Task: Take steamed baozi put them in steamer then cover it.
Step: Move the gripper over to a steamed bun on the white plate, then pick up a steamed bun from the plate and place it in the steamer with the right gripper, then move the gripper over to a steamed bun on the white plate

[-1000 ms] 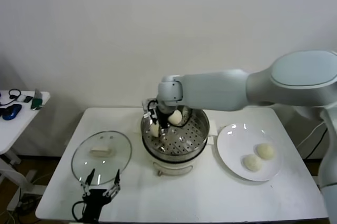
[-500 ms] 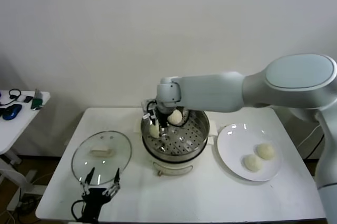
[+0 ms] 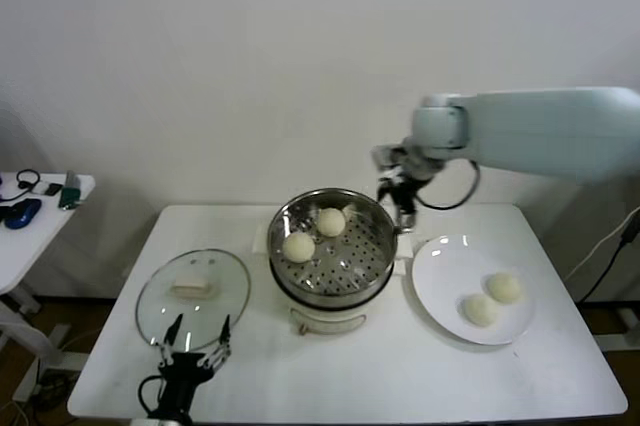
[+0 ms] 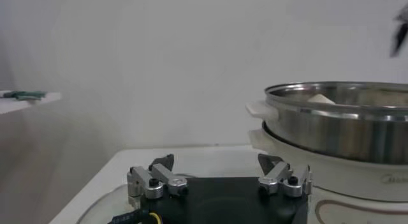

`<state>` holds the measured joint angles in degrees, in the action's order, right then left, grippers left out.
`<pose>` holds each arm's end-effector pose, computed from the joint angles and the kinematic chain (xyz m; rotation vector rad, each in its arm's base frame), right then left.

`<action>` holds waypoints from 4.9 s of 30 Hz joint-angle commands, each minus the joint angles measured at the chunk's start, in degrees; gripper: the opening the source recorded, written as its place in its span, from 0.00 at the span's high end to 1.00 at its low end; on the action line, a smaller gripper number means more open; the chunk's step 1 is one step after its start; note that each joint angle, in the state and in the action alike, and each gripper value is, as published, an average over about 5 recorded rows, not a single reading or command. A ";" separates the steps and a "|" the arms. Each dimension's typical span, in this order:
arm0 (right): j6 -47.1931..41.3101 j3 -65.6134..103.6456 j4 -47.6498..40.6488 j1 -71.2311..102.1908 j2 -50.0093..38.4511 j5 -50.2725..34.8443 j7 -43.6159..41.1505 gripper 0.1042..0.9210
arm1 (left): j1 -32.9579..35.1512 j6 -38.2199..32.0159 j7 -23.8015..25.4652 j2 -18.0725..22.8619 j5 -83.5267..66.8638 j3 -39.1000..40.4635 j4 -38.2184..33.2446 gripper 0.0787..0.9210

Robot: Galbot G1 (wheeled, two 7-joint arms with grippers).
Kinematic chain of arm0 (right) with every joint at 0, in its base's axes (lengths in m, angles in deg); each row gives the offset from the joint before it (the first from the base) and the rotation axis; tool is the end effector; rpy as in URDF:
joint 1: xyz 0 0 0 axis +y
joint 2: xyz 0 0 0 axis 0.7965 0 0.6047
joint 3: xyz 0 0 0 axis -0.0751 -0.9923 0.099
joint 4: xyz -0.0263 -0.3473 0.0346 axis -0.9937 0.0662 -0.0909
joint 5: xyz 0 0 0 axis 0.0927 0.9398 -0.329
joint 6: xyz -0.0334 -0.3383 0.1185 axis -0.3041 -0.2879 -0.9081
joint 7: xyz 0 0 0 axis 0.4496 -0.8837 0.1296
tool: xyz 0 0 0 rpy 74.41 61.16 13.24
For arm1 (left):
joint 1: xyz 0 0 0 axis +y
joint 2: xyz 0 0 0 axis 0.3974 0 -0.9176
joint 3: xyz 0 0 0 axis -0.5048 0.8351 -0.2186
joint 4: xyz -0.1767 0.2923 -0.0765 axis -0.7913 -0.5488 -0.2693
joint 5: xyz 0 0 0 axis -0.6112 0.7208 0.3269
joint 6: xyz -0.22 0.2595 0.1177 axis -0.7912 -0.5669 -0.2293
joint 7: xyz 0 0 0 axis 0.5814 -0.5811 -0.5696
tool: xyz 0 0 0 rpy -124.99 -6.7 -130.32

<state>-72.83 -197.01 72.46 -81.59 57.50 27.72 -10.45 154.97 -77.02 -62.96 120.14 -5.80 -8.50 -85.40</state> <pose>0.5150 -0.0583 -0.0270 1.2988 -1.3661 1.4270 0.1187 0.0357 -0.3421 -0.0107 -2.9697 -0.0488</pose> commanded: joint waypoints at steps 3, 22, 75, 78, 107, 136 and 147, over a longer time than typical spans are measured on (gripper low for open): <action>2.74 2.23 2.30 12.62 -24.42 19.53 -2.23 0.12 | 0.06 -0.11 0.10 -0.04 0.15 -0.10 0.07 0.12; 2.23 25.60 -13.36 41.10 -17.30 26.36 -2.10 0.12 | 1.03 -0.67 0.09 0.97 1.42 -0.47 0.80 0.12; 28.95 18.56 14.28 -1.54 15.26 30.83 -7.72 0.33 | 1.47 0.10 0.06 1.22 3.65 -0.03 -0.21 0.12; 28.74 18.26 15.10 3.83 18.21 35.29 -6.60 0.33 | 1.51 0.11 0.04 1.44 3.61 -0.15 -0.33 0.12; 26.65 16.58 0.29 20.47 22.49 46.11 -3.68 0.33 | 2.26 -0.26 -0.11 1.58 2.90 -0.66 -0.84 0.12; 14.62 -0.40 -13.26 4.84 -17.66 15.14 -10.80 0.12 | 0.93 0.26 0.14 1.19 2.99 -0.42 -0.90 0.12; 13.76 22.33 -19.96 33.55 -20.71 29.74 -8.83 0.12 | 0.97 0.09 0.18 1.65 3.39 -0.69 0.62 0.12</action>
<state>-56.50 -187.65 58.41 -67.83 44.21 50.02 -20.20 156.00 -76.87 -62.79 121.73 -2.47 -9.15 -85.39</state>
